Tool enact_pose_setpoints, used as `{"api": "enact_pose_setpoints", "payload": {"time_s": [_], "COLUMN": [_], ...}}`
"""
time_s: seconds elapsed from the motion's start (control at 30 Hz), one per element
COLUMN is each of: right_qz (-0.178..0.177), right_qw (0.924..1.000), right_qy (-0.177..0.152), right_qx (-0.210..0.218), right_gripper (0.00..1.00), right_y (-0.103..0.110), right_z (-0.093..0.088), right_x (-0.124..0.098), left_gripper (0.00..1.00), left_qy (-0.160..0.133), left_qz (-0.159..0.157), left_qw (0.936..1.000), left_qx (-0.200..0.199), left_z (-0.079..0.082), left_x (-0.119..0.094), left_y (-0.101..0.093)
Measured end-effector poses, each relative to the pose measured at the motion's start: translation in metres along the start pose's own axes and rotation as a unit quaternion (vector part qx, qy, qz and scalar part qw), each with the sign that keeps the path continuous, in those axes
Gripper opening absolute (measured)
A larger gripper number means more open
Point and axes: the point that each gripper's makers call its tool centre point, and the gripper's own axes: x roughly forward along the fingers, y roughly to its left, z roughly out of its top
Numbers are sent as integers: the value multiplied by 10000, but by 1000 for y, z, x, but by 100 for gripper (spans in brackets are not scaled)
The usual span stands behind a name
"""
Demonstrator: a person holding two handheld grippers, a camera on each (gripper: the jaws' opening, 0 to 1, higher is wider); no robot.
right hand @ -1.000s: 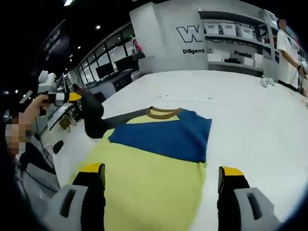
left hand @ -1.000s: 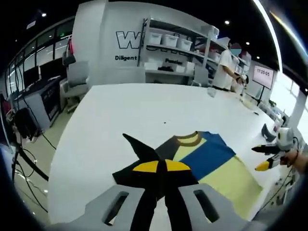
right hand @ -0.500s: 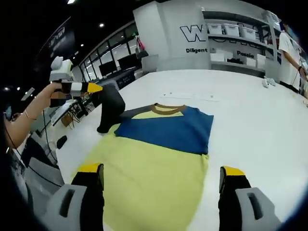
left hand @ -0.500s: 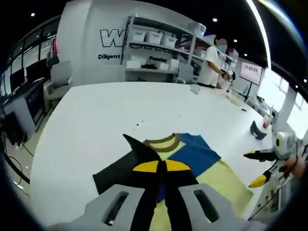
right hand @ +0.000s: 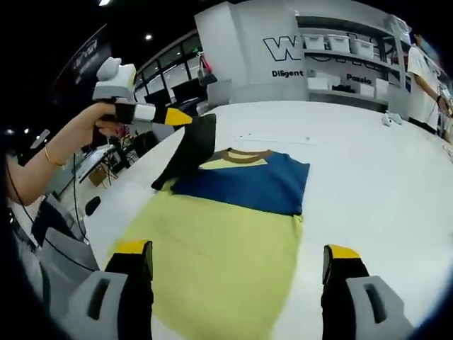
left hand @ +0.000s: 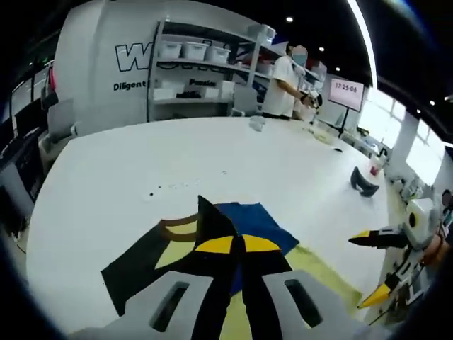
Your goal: Fold the garment on the visible template until the final outline fits inside the template.
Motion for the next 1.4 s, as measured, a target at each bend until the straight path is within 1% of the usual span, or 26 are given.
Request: {"api": "enact_pose_setpoints", "payload": {"time_s": [0.07,0.2,0.23,0.3,0.33,0.37,0.4,0.47,0.5,0.63,0.77,0.8,0.83,0.97,1.03,1.07,1.13,1.2,1.27,1.4], "right_qz": [-25,-36,-33,-29,-16,-16,-21,-29,-21,-14,-33,-35,-32,-42,-47,-52,-66,-71,-61,-81], "right_qw": [10000,10000,10000,10000,10000,10000,10000,9999,9999,9998,9998,9998,9998,9998,9998,9998,9997,9997,9997,9997], "right_qy": [11,41,36,28,1,5,7,14,7,12,34,26,33,58,73,90,119,122,121,170], "right_qx": [10,-70,-69,-60,-50,-58,-76,-109,-137,-173,-215,-198,-196,-210,-204,-195,-208,-218,-190,-167], "right_gripper": [99,99,99,99,99,99,99,99,99,99,99,99,99,99,99,99,99,99,99,99], "right_y": [-1,1,1,1,3,4,4,5,6,6,6,6,6,5,5,4,2,2,2,-1], "right_z": [-1,-4,-4,-4,-4,-4,-4,-5,-5,-7,-9,-9,-10,-12,-13,-14,-17,-17,-18,-23], "right_x": [-2,-6,-7,-7,-10,-11,-12,-14,-16,-18,-20,-20,-20,-20,-20,-20,-19,-20,-20,-20], "left_gripper": [5,5,5,5,5,6,6,5,5,5,5,5,5,5,5,5,5,5,5,5], "left_qy": [28,-46,-75,-82,-81,-167,-161,-134,-67,15,-68,-113,-129,-176,-119,-45,55,128,181,213], "left_qz": [-31,-194,-241,-280,-365,-424,-475,-527,-561,-536,-540,-599,-626,-698,-754,-774,-784,-810,-804,-897], "left_qw": [10000,9997,9995,9993,9986,9982,9981,9981,9980,9979,9980,9979,9978,9972,9969,9969,9967,9964,9964,9955], "left_qx": [30,115,178,242,362,381,349,304,277,359,323,214,195,189,212,164,193,213,203,209], "left_z": [1,10,13,15,19,21,21,18,13,3,5,6,6,3,-3,-10,-19,-24,-30,-39], "left_x": [6,13,16,18,26,29,31,38,44,52,58,60,62,70,76,80,87,92,97,106], "left_y": [-8,-26,-34,-39,-53,-58,-61,-67,-71,-78,-84,-88,-90,-100,-105,-107,-109,-110,-112,-120]}}
